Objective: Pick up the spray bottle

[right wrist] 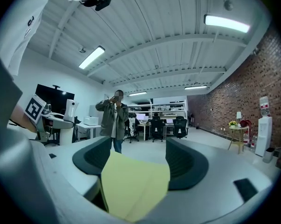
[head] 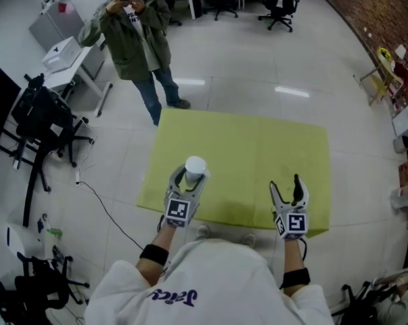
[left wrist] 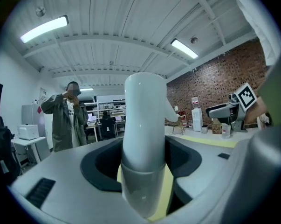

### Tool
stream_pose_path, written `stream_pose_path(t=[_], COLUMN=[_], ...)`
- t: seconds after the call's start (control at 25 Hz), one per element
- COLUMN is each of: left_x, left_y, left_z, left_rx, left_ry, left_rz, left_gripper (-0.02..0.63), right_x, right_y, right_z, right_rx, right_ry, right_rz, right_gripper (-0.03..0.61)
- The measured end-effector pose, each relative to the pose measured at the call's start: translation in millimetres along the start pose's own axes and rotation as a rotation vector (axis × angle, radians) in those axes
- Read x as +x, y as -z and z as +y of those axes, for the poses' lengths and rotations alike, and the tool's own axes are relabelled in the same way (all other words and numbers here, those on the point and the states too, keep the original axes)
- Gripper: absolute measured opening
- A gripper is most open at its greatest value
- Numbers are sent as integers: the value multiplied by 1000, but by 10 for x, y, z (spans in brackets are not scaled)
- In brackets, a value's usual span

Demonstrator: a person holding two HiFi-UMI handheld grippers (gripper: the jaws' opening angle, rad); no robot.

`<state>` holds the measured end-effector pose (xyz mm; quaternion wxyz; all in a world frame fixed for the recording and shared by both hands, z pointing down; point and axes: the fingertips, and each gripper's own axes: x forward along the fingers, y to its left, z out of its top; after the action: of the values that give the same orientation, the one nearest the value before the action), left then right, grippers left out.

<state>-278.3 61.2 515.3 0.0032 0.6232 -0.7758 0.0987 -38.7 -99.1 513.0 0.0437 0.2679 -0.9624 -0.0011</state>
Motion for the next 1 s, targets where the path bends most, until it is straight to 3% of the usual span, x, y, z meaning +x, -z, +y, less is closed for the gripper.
stream_pose_path(t=[0.32,0.72,1.0], left_x=[-56,-106,-128], left_y=[298,270,229], left_z=[-108,-134,-166], left_rx=[-13,-65,-58], left_ry=[-2,-24,-19], left_rz=[34,2,-11], left_gripper=[272,272,272], right_x=[16,-9,-43], right_y=[244,241,228], right_z=[-8,35,45], right_rx=[95,39,28], right_ry=[60,72,72], right_rz=[12,-1,-6], right_gripper=[382,351,333])
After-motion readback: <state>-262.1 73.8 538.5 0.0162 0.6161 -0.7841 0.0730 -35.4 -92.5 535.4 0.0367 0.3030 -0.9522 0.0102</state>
